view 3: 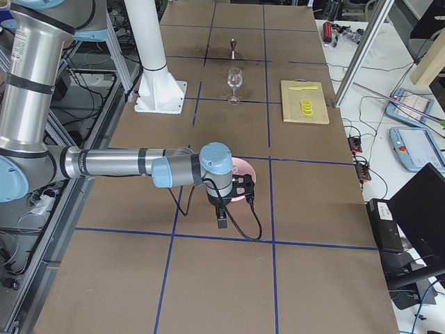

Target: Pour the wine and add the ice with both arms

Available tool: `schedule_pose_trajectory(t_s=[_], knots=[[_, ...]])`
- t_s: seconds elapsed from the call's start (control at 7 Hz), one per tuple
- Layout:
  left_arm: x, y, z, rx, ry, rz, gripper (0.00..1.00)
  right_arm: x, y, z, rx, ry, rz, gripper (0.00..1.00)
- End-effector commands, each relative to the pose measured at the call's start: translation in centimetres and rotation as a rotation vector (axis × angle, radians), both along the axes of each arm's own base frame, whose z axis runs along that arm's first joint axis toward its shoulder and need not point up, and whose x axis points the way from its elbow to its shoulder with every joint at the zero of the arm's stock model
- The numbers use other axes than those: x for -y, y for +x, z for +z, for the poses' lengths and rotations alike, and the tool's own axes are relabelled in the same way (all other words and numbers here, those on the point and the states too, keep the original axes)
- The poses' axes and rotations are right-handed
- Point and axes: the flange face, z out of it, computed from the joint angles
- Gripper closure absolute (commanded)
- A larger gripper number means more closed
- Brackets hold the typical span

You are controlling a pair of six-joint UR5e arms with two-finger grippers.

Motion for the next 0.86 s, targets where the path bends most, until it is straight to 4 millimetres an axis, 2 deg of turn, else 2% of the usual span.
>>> schedule_pose_trajectory(t_s=[0.0, 0.14, 0.29, 0.43, 0.71], knots=[[0.5, 0.0, -0.5, 0.002, 0.093, 0.001, 0.0, 0.8, -0.1, -1.9, 0.005, 0.051, 0.006, 0.0], [1.1, 0.0, -1.6, 0.006, 0.157, 0.003, 0.0, 1.3, -0.1, -2.9, 0.001, 0.108, 0.01, 0.0], [3.0, -0.1, -3.3, 0.006, 0.233, -0.001, 0.0, 1.8, -0.1, -3.6, 0.006, 0.164, 0.012, 0.0], [3.6, 0.0, -4.4, -0.002, 0.298, 0.005, 0.0, 2.0, -0.1, -3.9, 0.009, 0.161, 0.023, 0.0], [4.1, 0.0, -5.9, 0.003, 0.548, -0.01, 0.0, 2.3, -0.1, -5.1, 0.024, 0.16, 0.07, 0.0]])
